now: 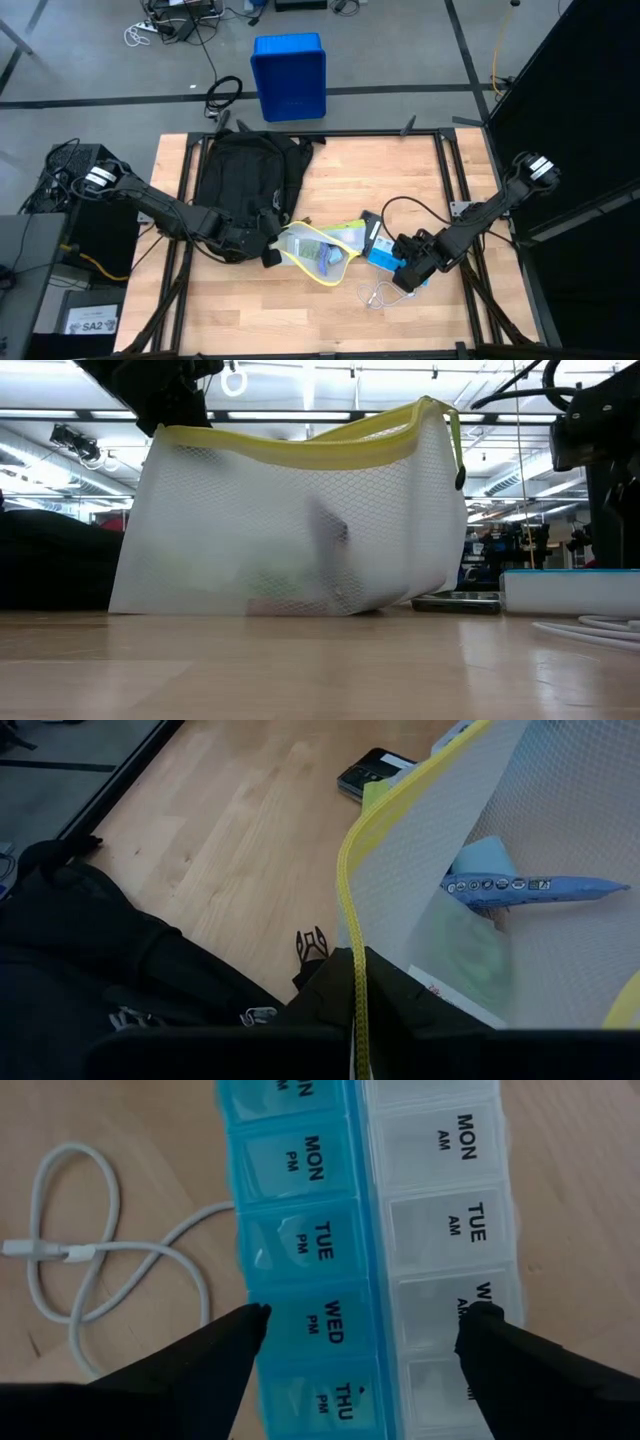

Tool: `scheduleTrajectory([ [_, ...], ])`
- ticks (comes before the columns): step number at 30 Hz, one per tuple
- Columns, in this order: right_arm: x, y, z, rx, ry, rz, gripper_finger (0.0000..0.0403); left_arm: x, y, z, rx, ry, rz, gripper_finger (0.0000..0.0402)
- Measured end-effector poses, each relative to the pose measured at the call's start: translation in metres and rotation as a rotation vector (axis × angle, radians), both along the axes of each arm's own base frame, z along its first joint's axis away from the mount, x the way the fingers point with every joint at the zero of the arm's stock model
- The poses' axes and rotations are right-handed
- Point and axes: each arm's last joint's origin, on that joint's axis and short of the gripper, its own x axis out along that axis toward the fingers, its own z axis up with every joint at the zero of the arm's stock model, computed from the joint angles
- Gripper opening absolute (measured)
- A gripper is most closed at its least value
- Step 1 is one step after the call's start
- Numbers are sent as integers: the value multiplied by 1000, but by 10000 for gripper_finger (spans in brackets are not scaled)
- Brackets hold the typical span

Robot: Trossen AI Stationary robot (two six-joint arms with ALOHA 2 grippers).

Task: Unpack backpack
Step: Put the medicine organizer into the zip lock bag

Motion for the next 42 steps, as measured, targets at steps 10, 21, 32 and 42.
scheduleTrajectory([
  [10,14,16,32,92,-1,17,288,0,0,0,0,0,0,0],
  [21,-13,40,36,179,112,-109,233,0,0,0,-1,5,3,0],
  [32,-54,68,33,214,133,-296,175,0,0,0,-11,-1,9,0],
  [42,-71,64,-13,317,-87,-423,209,-1,0,-1,-16,5,7,0],
])
